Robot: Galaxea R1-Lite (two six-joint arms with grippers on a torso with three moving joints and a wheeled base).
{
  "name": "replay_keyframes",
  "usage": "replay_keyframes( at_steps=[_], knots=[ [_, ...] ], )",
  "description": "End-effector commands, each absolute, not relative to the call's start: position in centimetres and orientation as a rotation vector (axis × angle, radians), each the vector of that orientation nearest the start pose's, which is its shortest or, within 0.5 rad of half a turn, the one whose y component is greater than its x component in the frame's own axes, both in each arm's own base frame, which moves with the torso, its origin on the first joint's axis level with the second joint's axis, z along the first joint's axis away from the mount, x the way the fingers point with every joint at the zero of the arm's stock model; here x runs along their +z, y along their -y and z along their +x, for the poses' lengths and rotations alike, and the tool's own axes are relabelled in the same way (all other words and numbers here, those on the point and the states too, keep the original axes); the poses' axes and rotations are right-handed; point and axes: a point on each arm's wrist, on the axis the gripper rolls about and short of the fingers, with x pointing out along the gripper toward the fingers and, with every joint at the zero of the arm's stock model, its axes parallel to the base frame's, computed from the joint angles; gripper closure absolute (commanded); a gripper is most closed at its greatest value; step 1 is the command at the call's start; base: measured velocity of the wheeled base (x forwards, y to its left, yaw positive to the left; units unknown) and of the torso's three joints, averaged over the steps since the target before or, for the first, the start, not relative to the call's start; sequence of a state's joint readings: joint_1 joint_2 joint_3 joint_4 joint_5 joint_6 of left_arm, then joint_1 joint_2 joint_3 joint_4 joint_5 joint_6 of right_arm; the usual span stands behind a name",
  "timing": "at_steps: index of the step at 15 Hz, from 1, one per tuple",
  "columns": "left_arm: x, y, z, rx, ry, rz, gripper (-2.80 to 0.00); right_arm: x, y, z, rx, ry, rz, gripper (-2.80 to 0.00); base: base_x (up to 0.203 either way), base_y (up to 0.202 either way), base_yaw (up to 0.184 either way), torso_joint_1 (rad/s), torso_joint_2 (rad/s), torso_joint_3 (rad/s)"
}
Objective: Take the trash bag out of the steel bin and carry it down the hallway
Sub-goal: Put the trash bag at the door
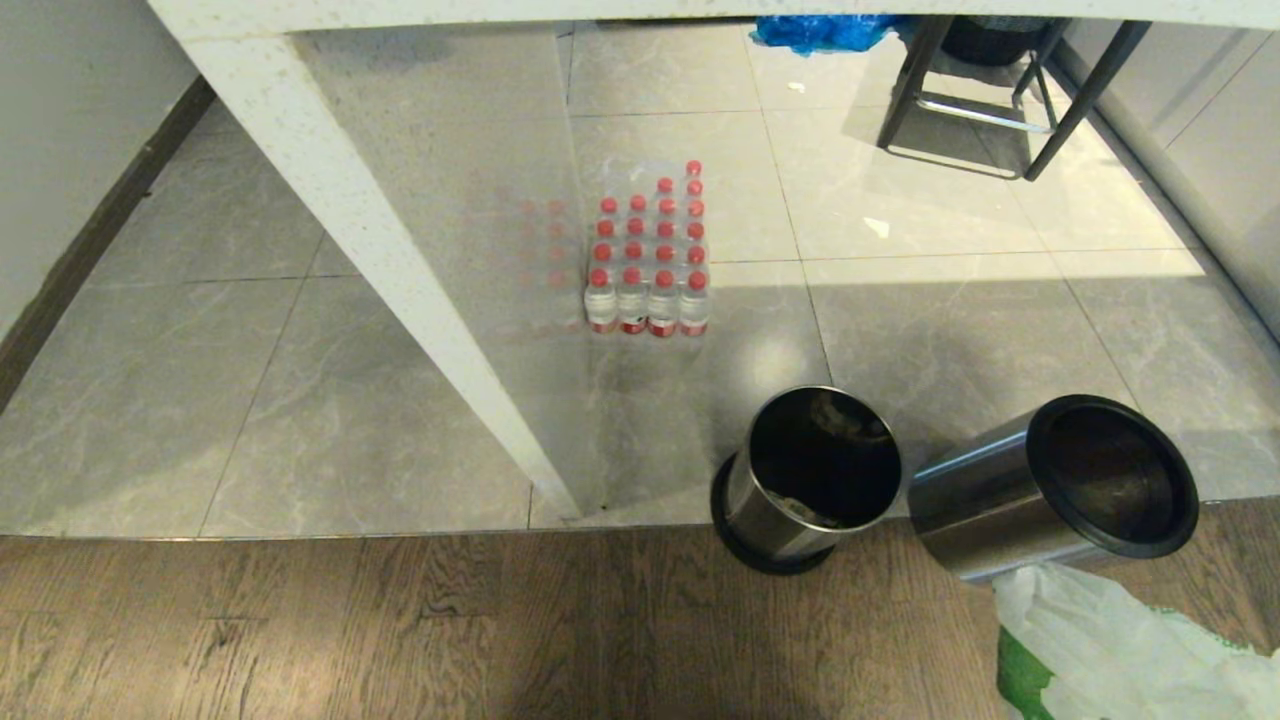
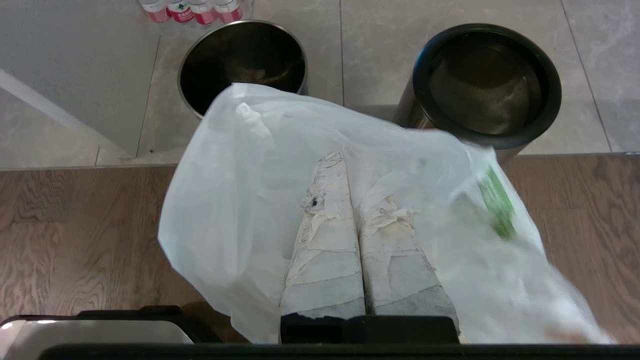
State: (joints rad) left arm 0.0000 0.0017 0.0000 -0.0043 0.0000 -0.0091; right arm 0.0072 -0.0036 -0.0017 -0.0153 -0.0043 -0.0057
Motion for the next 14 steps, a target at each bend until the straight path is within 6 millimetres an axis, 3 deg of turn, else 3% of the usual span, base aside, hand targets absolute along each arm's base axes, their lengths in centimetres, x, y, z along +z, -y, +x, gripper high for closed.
replay_keyframes(
  at_steps=[1, 7, 14],
  knots=[
    [7.60, 0.00, -2.27, 0.000, 0.003, -0.009, 0.00, 7.65, 0.03, -2.29, 0.003, 0.012, -0.002, 0.00, 0.000, 0.000, 0.000, 0.000, 0.00, 0.000],
    [7.61, 0.00, -2.27, 0.000, 0.005, -0.003, 0.00, 7.65, 0.03, -2.29, 0.003, 0.012, -0.003, 0.00, 0.000, 0.000, 0.000, 0.000, 0.00, 0.000],
    [7.61, 0.00, -2.27, 0.000, 0.005, -0.012, 0.00, 7.65, 0.03, -2.29, 0.003, 0.012, -0.001, 0.00, 0.000, 0.000, 0.000, 0.001, 0.00, 0.171]
  ],
)
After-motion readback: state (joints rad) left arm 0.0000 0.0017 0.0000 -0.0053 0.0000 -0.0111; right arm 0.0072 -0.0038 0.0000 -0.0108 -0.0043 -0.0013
